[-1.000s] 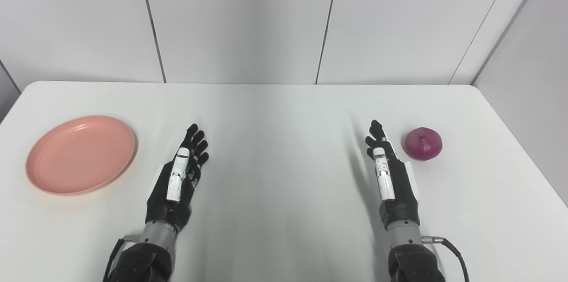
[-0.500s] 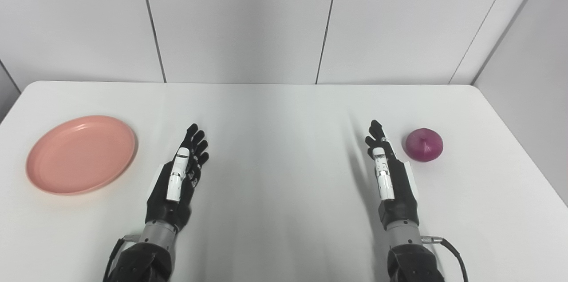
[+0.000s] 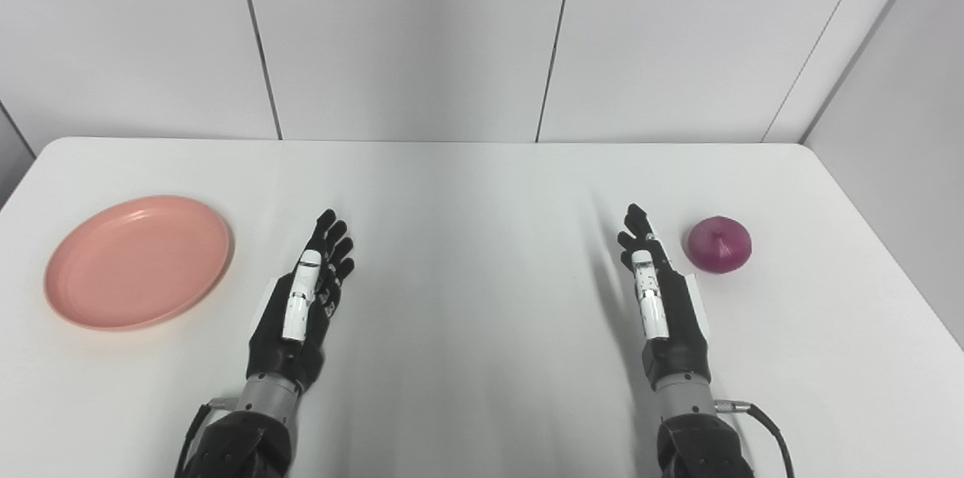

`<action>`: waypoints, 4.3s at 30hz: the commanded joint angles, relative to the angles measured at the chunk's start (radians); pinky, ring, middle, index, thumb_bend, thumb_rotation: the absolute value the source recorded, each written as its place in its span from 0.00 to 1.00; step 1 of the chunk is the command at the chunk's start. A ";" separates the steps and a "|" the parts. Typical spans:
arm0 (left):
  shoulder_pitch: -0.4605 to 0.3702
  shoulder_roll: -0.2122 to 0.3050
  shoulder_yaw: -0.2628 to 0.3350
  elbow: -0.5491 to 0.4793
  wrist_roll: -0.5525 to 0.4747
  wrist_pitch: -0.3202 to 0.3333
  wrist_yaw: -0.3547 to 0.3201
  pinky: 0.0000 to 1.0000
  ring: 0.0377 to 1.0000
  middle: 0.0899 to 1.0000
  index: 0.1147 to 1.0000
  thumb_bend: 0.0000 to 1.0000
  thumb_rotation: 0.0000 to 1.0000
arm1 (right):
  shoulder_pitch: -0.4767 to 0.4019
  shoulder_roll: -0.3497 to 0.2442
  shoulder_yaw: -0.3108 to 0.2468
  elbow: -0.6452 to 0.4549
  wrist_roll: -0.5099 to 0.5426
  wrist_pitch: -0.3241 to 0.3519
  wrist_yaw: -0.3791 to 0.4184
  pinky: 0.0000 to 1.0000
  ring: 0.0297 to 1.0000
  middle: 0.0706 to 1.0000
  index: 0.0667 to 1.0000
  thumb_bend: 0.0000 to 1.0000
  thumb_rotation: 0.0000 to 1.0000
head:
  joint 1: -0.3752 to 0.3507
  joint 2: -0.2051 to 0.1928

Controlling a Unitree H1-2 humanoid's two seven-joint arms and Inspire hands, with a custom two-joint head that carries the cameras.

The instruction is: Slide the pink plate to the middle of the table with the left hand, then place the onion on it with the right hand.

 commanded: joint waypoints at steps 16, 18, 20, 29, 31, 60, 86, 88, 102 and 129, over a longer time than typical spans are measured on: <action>-0.010 -0.077 -0.041 0.037 0.042 -0.040 0.033 1.00 1.00 1.00 1.00 0.42 1.00 | -0.012 -0.053 -0.041 0.004 0.088 -0.070 0.029 1.00 0.98 0.98 0.98 0.13 1.00 | 0.293 -0.075; -0.012 -0.091 -0.049 0.051 0.053 -0.052 0.041 1.00 1.00 1.00 1.00 0.42 1.00 | -0.013 -0.065 -0.050 0.014 0.113 -0.088 0.042 1.00 0.99 0.99 0.99 0.13 1.00 | 0.336 -0.088; -0.016 -0.102 -0.055 0.071 0.062 -0.068 0.044 1.00 1.00 1.00 1.00 0.42 1.00 | -0.015 -0.075 -0.056 0.024 0.128 -0.102 0.050 1.00 1.00 1.00 1.00 0.14 1.00 | 0.378 -0.101; -0.054 -0.155 -0.083 0.187 0.092 -0.145 0.060 1.00 1.00 1.00 1.00 0.40 1.00 | -0.024 -0.097 -0.066 0.007 0.148 -0.069 0.058 1.00 0.96 0.97 0.97 0.11 1.00 | 0.565 -0.188; -0.066 -0.166 -0.083 0.217 0.093 -0.167 0.062 1.00 1.00 1.00 1.00 0.40 1.00 | -0.026 -0.107 -0.071 0.020 0.163 -0.086 0.069 0.97 0.95 0.96 0.96 0.14 1.00 | 0.598 -0.204; -0.120 -0.181 -0.102 0.303 0.108 -0.265 0.127 1.00 1.00 1.00 1.00 0.41 1.00 | -0.054 -0.126 -0.082 0.120 0.176 -0.174 0.070 0.38 0.69 0.77 0.80 0.08 0.99 | 0.685 -0.279; -0.170 -0.140 -0.053 -0.087 0.160 -0.070 0.171 1.00 1.00 1.00 1.00 0.39 1.00 | -0.076 -0.106 -0.082 0.166 0.164 -0.205 0.057 0.42 0.61 0.71 0.77 0.37 0.00 | 0.726 -0.332; -0.179 -0.132 -0.042 -0.099 0.165 -0.066 0.176 1.00 1.00 1.00 1.00 0.40 1.00 | -0.078 -0.107 -0.082 0.170 0.164 -0.205 0.060 0.42 0.62 0.72 0.78 0.37 0.00 | 0.728 -0.337; -0.232 -0.054 0.096 -0.149 0.156 -0.076 0.219 1.00 1.00 1.00 1.00 0.42 1.00 | -0.080 -0.105 -0.087 0.190 0.170 -0.226 0.058 0.42 0.60 0.70 0.77 0.37 0.00 | 0.730 -0.340; -0.284 0.085 0.311 -0.160 0.178 -0.152 0.374 1.00 1.00 1.00 1.00 0.37 1.00 | -0.076 -0.114 -0.091 0.191 0.168 -0.224 0.065 0.36 0.48 0.68 0.76 0.45 0.00 | 0.736 -0.328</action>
